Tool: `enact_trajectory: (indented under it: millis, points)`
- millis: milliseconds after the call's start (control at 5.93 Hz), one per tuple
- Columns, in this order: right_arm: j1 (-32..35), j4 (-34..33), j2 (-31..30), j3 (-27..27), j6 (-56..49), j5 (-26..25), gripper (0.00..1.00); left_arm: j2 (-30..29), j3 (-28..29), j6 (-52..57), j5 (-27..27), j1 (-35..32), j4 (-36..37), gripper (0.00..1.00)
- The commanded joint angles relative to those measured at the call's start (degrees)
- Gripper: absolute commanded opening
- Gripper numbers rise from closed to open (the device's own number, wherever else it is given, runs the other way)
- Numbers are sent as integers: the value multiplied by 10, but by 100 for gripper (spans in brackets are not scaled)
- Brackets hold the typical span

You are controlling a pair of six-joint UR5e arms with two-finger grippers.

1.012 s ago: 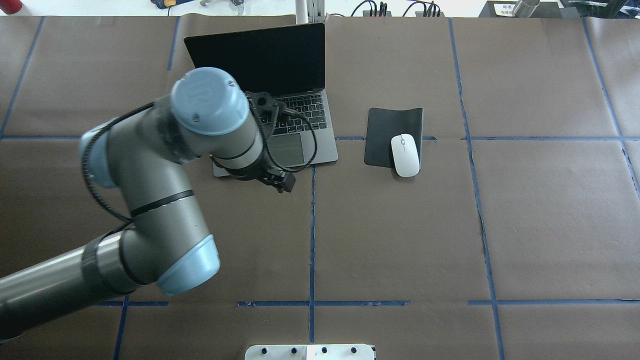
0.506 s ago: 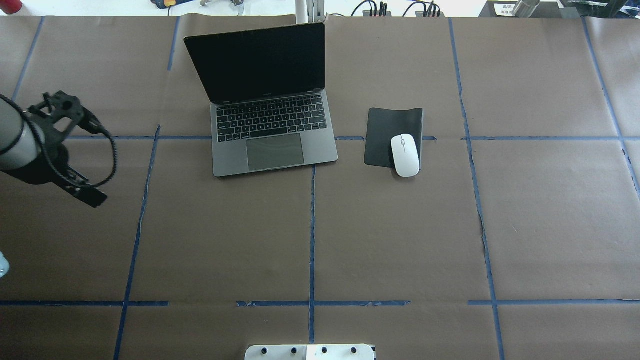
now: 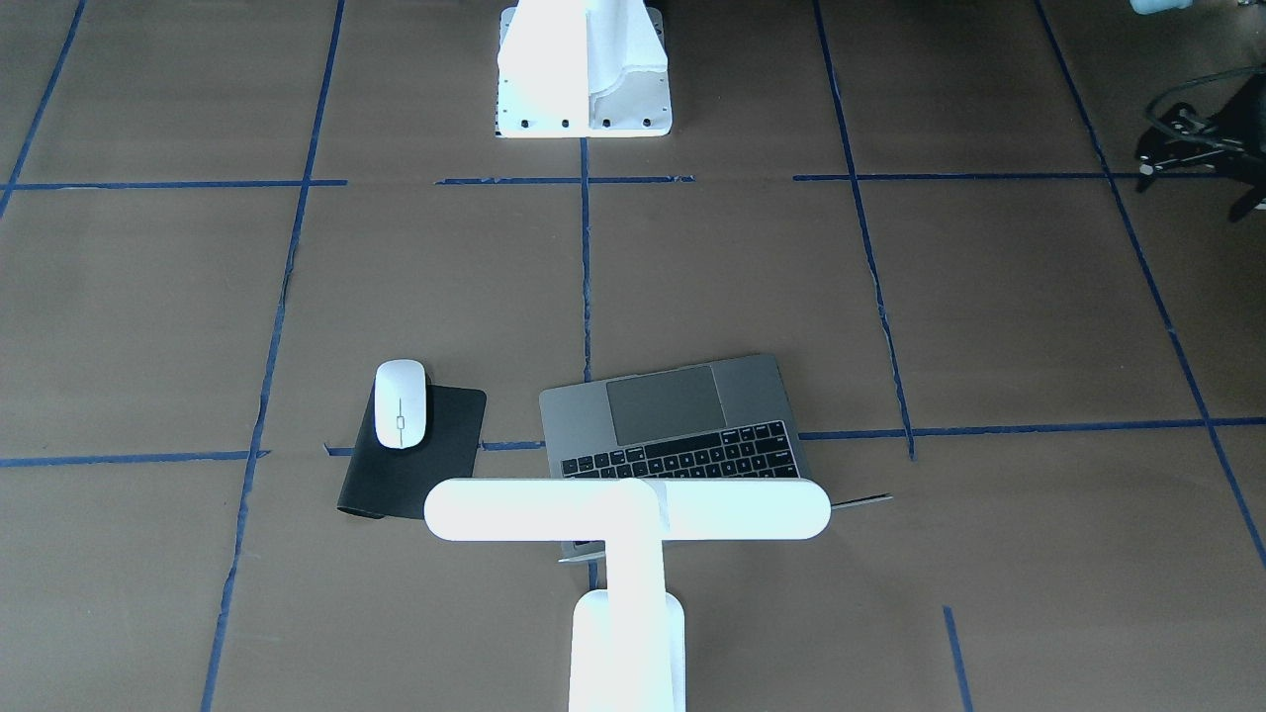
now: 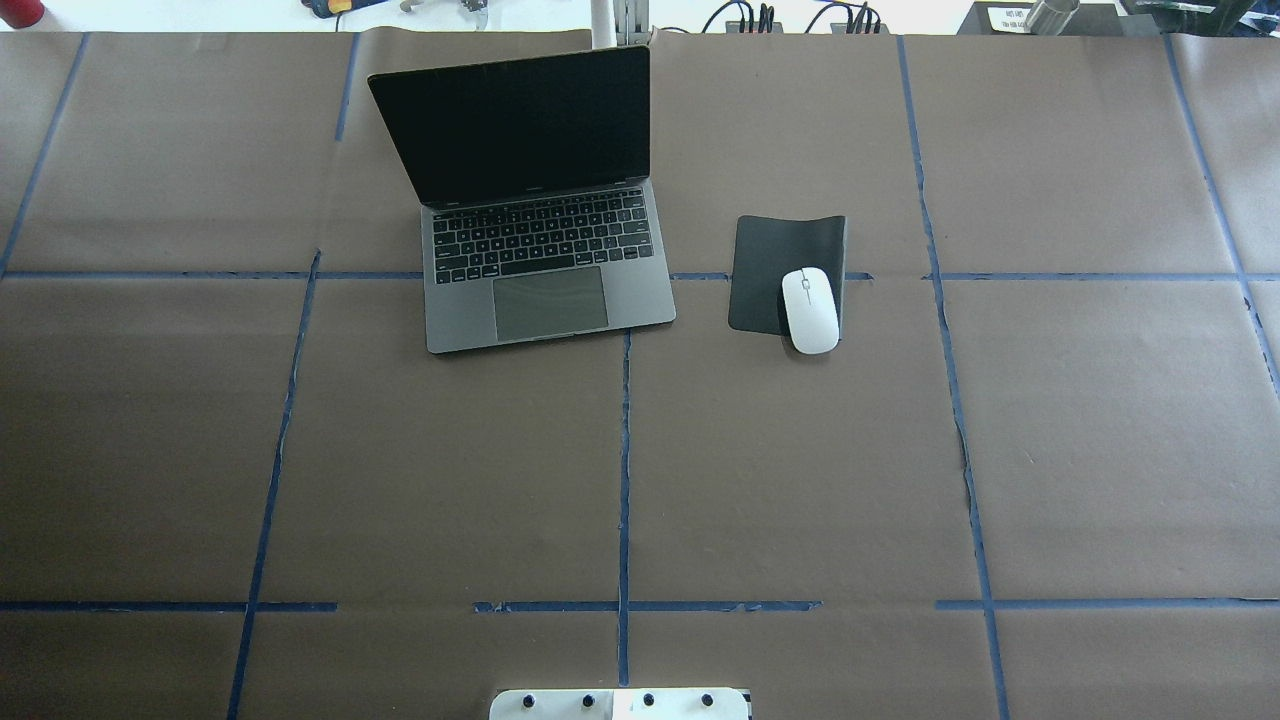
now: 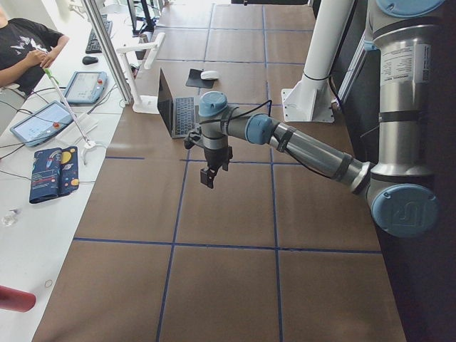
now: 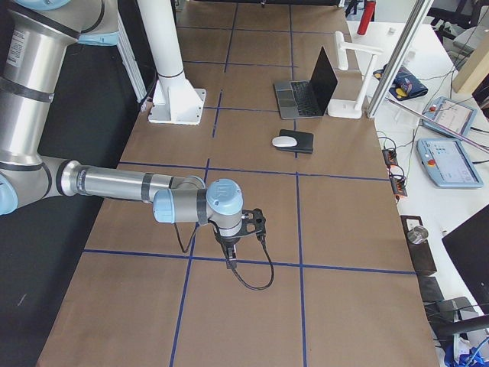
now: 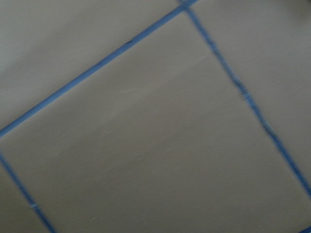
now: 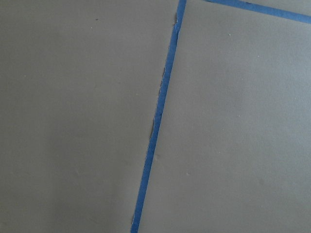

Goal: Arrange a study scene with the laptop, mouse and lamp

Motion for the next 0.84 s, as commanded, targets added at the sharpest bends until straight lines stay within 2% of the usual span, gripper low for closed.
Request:
enact_trajectory:
  millis: [0, 169, 337, 675]
  points:
    - [0, 1, 1, 0, 0, 0, 100, 5, 117, 135, -65, -131, -1, 100]
    - [0, 1, 1, 0, 0, 0, 100, 24, 138, 132, -86, -172, -3, 100]
    - [0, 2, 1, 0, 0, 0, 100, 54, 141, 132, -84, -177, -4, 100]
    - [0, 2, 1, 0, 0, 0, 100, 64, 155, 135, -82, -180, -31, 100]
